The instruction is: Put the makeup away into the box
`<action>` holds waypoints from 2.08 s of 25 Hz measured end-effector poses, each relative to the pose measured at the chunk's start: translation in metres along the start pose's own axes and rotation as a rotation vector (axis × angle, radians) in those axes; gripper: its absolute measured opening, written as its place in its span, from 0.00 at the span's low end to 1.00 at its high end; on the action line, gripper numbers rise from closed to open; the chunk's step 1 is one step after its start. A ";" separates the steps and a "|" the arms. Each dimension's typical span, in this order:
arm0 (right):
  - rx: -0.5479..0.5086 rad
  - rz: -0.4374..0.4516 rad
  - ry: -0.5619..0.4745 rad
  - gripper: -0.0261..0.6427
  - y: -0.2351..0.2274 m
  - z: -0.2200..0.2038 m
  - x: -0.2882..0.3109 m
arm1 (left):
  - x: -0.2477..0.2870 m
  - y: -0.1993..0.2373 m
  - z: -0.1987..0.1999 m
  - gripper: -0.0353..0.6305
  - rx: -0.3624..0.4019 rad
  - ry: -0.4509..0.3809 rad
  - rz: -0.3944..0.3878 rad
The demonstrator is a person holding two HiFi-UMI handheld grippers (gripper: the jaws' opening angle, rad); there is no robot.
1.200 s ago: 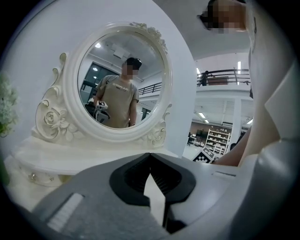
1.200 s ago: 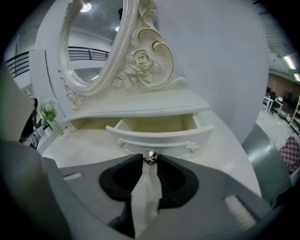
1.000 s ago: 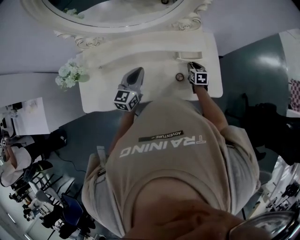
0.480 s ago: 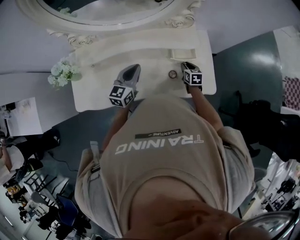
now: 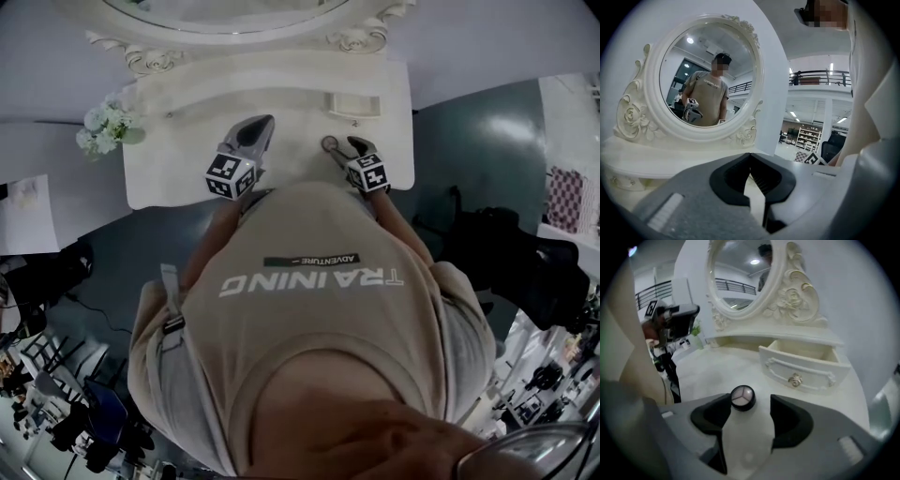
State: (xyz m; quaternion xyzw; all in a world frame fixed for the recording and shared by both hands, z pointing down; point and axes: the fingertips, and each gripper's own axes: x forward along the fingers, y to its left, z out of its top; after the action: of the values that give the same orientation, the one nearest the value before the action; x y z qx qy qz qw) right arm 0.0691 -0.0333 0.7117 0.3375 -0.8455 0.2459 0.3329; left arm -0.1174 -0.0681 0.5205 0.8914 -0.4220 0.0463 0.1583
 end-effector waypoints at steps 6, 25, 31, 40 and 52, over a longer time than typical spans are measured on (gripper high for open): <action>-0.212 0.033 0.091 0.45 0.023 0.012 0.028 | 0.011 -0.001 -0.001 0.06 -0.004 0.007 -0.014; -0.235 0.058 0.150 0.36 0.019 0.004 0.028 | 0.022 -0.001 0.000 0.06 0.002 0.023 -0.042; -0.221 0.055 0.131 0.36 0.018 0.004 0.018 | 0.018 -0.006 -0.007 0.06 0.002 0.037 -0.056; -0.238 0.012 0.009 0.36 0.005 0.063 -0.040 | 0.018 -0.018 -0.004 0.06 0.005 0.023 -0.067; -0.162 -0.077 0.076 0.36 -0.070 0.097 -0.027 | 0.019 -0.016 -0.004 0.06 -0.008 0.003 -0.077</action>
State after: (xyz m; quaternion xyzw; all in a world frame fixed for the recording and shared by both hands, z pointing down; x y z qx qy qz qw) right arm 0.0969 -0.1304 0.6416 0.3321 -0.8357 0.1761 0.4003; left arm -0.0928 -0.0709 0.5247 0.9063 -0.3874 0.0396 0.1642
